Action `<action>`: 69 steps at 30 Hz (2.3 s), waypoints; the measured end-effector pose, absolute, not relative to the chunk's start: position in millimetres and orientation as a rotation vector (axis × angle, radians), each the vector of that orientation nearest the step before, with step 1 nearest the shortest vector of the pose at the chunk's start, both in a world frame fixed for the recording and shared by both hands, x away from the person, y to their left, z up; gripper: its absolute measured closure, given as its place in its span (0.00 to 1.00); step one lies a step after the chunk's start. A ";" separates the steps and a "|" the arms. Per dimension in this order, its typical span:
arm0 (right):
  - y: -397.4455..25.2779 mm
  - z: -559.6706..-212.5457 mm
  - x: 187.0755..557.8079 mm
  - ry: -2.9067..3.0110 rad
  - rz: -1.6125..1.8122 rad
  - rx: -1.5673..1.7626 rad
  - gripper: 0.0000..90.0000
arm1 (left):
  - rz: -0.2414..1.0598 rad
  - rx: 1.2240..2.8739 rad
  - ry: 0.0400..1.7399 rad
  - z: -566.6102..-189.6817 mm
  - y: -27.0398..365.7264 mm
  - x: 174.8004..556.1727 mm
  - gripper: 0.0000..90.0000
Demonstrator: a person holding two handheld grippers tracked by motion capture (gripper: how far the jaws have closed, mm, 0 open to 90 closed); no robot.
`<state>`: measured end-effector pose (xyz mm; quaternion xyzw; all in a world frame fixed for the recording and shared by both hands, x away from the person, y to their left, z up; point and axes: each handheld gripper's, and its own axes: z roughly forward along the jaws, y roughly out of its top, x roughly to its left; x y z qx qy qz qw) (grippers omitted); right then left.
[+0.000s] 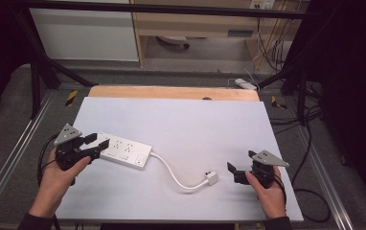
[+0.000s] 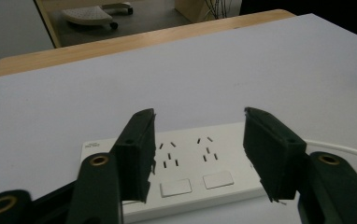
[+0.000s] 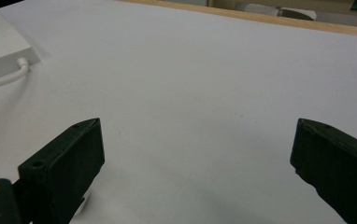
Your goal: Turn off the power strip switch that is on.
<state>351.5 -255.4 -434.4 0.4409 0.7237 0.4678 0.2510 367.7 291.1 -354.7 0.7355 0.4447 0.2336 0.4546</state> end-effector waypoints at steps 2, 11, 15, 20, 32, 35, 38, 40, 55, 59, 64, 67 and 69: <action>-255.4 -434.4 351.7 1.970 1.274 1.199 0.04 | 0.577 1.809 1.101 -356.4 293.0 368.6 0.58; -254.7 -435.0 352.4 1.978 1.269 1.195 0.04 | 0.552 1.806 1.105 -367.9 295.3 372.7 0.77; -254.5 -435.3 352.6 1.981 1.269 1.197 0.04 | 0.545 1.813 1.102 -371.1 294.2 374.1 0.83; -254.3 -435.5 352.7 1.988 1.266 1.197 0.04 | 0.520 1.839 1.103 -377.9 293.2 377.7 0.86; -253.9 -435.3 352.4 1.988 1.265 1.196 0.04 | 0.521 1.847 1.118 -388.6 294.3 383.3 0.93; -253.7 -435.1 352.4 1.989 1.264 1.190 0.04 | 0.521 1.847 1.117 -390.2 293.4 384.3 0.95; -253.5 -435.0 352.2 1.988 1.263 1.190 0.04 | 0.525 1.850 1.116 -392.0 291.7 385.5 0.96; -253.7 -435.0 352.2 1.985 1.264 1.189 0.04 | 0.527 1.853 1.115 -393.2 291.1 386.1 0.96; -253.5 -434.9 352.1 1.988 1.263 1.187 0.04 | 0.528 1.878 1.125 -401.9 290.1 390.1 0.98; -253.1 -435.1 352.1 1.991 1.263 1.189 0.04 | 0.525 1.875 1.140 -404.7 291.7 391.3 0.99; -253.2 -435.1 352.2 1.991 1.262 1.187 0.04 | 0.532 1.876 1.152 -406.0 293.0 392.6 0.99; -252.9 -435.3 352.3 1.993 1.261 1.191 0.04 | 0.539 1.877 1.163 -407.9 294.9 393.5 1.00; -252.8 -435.3 352.1 1.994 1.257 1.190 0.04 | 0.536 1.867 1.170 -408.6 296.6 394.4 1.00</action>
